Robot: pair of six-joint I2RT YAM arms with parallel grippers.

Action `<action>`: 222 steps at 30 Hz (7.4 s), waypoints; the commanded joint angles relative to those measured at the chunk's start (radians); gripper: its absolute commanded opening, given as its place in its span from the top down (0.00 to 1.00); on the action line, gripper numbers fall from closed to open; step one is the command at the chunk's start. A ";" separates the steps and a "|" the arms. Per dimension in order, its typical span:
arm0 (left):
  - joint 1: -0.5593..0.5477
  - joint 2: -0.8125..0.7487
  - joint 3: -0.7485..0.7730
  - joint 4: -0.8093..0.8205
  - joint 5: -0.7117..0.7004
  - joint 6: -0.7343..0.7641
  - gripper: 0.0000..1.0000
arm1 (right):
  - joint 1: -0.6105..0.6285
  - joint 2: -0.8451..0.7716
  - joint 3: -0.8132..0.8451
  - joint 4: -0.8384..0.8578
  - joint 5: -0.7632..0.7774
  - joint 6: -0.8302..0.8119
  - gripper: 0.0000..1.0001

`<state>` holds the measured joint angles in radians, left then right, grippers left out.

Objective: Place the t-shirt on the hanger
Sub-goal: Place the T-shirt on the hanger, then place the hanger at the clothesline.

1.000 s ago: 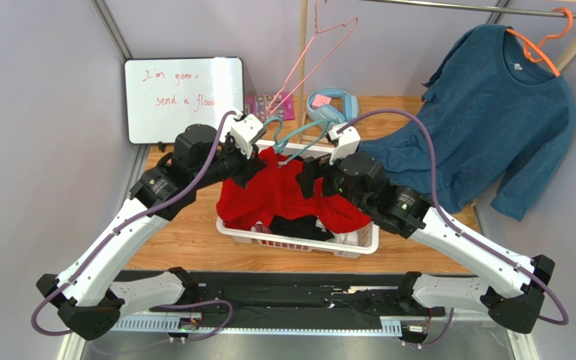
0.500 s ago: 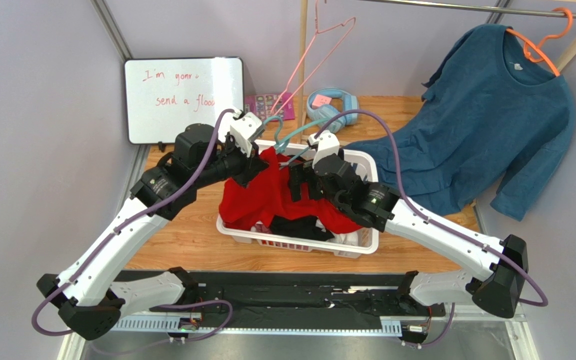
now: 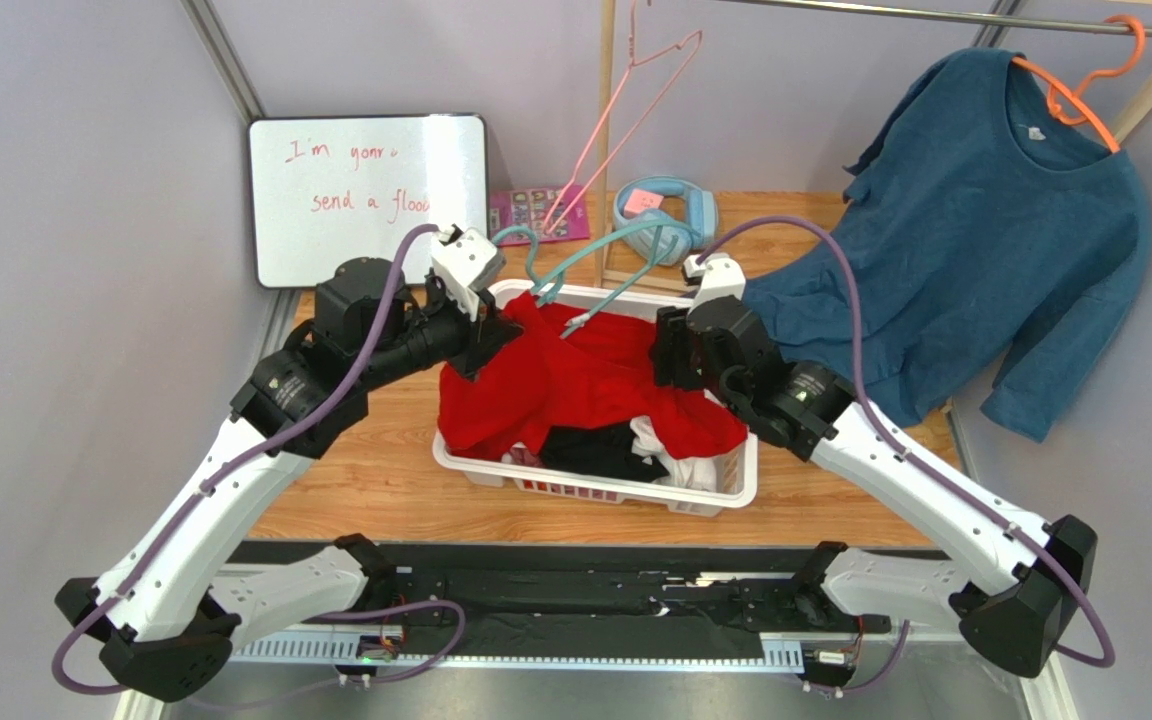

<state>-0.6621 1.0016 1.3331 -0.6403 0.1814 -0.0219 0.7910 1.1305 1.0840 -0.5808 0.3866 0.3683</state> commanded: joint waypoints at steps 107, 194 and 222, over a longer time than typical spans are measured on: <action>-0.151 0.094 0.454 -0.042 -0.324 1.008 1.00 | -0.253 0.089 1.018 -0.562 -0.965 -0.769 0.35; 0.251 0.098 0.493 -0.248 0.399 0.393 0.06 | 0.024 0.104 1.160 -0.351 -0.480 -1.003 1.00; 0.194 0.095 0.183 0.007 0.612 0.344 0.06 | -0.265 -0.199 1.202 -0.188 -0.284 -1.098 1.00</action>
<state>-0.4461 1.0916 1.5108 -0.6891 0.7380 0.2897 0.5800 0.9752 2.3272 -0.8864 -0.0013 -0.6666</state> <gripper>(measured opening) 0.944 0.085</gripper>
